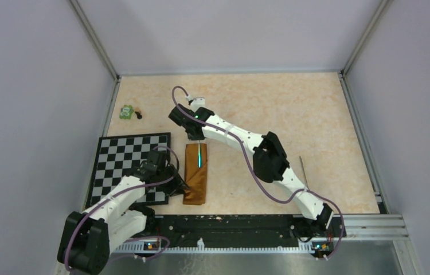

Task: Fold the napkin into a case and place the utensils inside
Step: Insert the spoon into the folded napkin.

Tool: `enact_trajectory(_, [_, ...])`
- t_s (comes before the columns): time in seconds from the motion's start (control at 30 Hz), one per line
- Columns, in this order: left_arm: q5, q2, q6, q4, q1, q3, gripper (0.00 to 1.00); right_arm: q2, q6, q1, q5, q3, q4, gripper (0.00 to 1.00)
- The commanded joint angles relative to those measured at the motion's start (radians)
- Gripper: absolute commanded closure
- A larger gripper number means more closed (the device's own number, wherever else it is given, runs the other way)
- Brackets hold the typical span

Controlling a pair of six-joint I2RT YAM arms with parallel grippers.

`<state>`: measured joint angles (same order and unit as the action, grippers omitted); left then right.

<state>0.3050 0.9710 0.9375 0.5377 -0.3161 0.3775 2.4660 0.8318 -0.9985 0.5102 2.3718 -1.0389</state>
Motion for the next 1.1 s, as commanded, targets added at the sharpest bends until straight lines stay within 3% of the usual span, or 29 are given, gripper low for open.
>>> enact_trajectory(0.0, [-0.037, 0.005, -0.005, -0.025, -0.003, -0.02, 0.64, -0.016, 0.027, -0.011, 0.008, 0.014, -0.013, 1.0])
enact_trajectory(1.07, [-0.057, 0.047, 0.006, -0.059, -0.003, -0.029, 0.63, -0.18, 0.223, -0.108, -0.056, -0.266, -0.048, 1.0])
